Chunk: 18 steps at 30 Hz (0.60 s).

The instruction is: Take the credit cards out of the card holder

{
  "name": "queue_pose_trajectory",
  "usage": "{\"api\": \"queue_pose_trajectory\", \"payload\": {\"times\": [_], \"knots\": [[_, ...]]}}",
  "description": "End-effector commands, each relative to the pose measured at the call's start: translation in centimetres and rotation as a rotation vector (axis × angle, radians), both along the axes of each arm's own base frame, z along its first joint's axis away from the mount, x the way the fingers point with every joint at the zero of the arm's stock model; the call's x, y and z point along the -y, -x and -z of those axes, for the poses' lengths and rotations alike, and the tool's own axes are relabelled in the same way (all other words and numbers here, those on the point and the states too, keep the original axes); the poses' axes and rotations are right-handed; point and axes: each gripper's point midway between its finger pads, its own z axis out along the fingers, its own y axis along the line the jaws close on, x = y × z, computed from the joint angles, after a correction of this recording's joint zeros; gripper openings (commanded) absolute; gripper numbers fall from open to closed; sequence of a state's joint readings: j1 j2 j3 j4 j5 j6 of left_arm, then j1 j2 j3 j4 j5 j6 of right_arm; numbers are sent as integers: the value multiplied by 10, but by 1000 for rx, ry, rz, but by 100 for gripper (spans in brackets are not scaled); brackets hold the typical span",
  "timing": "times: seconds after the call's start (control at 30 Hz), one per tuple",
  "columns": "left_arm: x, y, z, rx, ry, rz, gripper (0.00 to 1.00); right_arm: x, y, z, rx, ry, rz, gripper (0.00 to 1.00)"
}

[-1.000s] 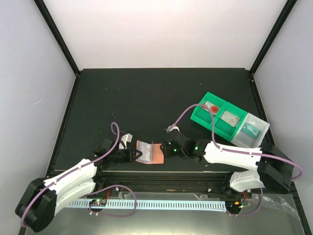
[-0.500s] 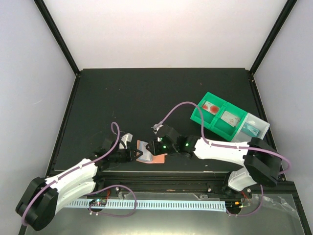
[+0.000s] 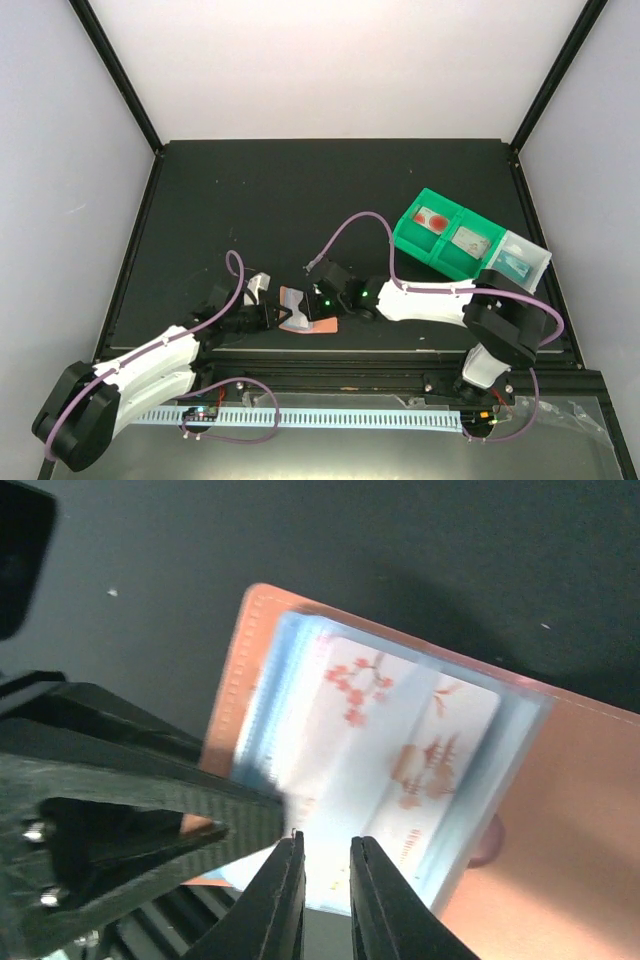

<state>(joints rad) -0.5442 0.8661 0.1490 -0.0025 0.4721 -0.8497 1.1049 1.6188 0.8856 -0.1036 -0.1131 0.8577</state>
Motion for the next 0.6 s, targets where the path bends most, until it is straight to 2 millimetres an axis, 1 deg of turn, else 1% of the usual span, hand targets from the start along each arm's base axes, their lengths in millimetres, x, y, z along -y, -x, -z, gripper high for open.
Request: {"api": "queue_pose_trajectory", "payload": {"times": [0.0, 0.17, 0.27, 0.37, 0.43, 0.5, 0.57], "knots": [[1, -4, -1, 9, 18, -18, 3, 20, -3, 21, 31, 114, 20, 16], [0, -6, 3, -4, 16, -35, 3, 43, -5, 40, 56, 181, 62, 16], [0, -6, 8, -24, 20, -46, 4, 54, -8, 50, 66, 206, 80, 16], [0, -4, 12, -48, 20, -52, 7, 61, -10, 57, 63, 216, 89, 15], [0, -3, 13, -56, 18, -53, 11, 65, -11, 61, 64, 222, 96, 15], [-2, -2, 15, -64, 7, -58, 19, 66, -11, 61, 69, 220, 97, 15], [-7, -2, 15, -63, -23, -70, 24, 67, -12, 59, 74, 214, 97, 15]]}}
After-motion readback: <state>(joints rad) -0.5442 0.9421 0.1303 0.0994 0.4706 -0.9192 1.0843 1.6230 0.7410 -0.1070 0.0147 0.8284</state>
